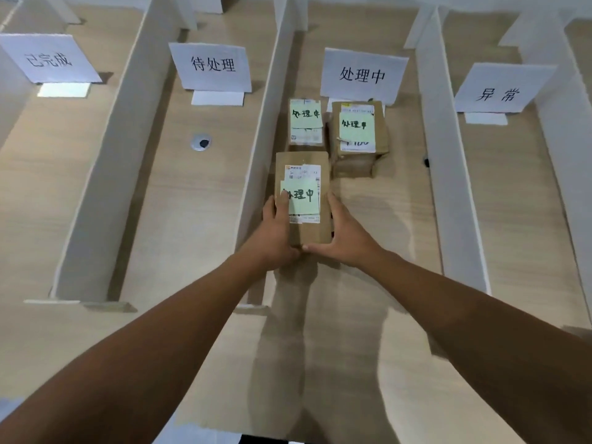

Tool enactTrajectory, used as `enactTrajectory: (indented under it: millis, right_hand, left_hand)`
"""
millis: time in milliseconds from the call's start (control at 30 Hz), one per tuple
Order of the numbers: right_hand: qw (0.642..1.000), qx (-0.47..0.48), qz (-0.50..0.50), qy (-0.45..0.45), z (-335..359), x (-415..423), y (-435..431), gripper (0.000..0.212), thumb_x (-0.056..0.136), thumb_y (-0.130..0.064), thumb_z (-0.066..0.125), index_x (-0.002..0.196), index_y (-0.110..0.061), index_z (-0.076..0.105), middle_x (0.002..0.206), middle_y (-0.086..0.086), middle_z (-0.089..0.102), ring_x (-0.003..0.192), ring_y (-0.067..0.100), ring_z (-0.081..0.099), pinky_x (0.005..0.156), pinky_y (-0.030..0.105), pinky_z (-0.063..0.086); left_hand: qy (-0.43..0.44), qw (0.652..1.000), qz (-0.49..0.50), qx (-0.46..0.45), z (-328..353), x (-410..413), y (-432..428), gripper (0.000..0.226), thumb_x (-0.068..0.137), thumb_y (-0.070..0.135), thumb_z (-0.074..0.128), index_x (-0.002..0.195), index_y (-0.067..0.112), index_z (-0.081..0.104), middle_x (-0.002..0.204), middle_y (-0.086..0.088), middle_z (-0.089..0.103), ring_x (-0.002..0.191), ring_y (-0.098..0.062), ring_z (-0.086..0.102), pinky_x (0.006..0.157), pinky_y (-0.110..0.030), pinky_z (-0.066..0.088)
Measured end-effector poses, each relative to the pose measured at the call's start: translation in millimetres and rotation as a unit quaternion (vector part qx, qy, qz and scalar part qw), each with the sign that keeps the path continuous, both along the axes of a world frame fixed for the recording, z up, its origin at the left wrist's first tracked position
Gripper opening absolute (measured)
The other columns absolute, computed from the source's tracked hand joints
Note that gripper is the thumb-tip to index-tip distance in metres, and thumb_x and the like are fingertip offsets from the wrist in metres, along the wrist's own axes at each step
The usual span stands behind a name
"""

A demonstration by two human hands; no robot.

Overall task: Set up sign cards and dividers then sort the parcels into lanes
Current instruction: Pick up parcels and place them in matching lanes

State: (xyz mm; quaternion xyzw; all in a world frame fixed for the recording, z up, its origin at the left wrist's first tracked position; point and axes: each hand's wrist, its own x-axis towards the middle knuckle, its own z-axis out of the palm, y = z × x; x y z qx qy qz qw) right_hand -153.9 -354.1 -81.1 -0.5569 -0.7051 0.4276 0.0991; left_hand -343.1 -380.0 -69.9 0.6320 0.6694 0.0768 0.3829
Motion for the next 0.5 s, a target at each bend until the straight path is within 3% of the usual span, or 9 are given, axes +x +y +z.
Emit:
enactTrajectory:
  millis: [167,300,500]
  right_hand:
    - [1.0,0.013,-0.017,0.006,-27.8,0.2,-1.6,0.135,0.069,-0.057,0.086,0.163,-0.026,-0.006,0.168,0.004,0.018,0.151,0.025,0.025,0.12,0.048,0.032]
    - [0.999,-0.012,-0.026,0.03,-19.0,10.6,-11.3,0.131,0.072,-0.065,0.08,0.158,-0.042,-0.016,0.17,-0.002,0.012,0.154,0.022,0.021,0.121,0.05,0.031]
    - [0.996,0.072,-0.062,0.003,47.5,59.9,-37.5,0.109,0.08,-0.075,0.062,0.161,-0.036,0.001,0.169,-0.006,0.019,0.153,0.015,0.024,0.121,0.047,0.031]
  left_hand:
    - [-0.001,1.0,0.018,-0.003,-17.9,0.7,0.2,0.133,0.076,0.024,0.088,0.161,0.028,-0.014,0.169,-0.004,-0.019,0.155,-0.029,0.019,0.117,-0.034,0.03]
    - [0.024,1.0,0.011,0.011,-6.8,-1.1,-12.3,0.131,0.078,0.026,0.088,0.161,0.032,-0.014,0.169,0.004,-0.023,0.158,-0.025,0.008,0.119,-0.039,0.03]
    - [0.044,0.989,-0.078,0.119,60.6,-5.3,-22.1,0.122,0.077,0.046,0.085,0.164,0.015,0.005,0.172,-0.001,0.001,0.158,-0.017,0.004,0.125,-0.039,0.019]
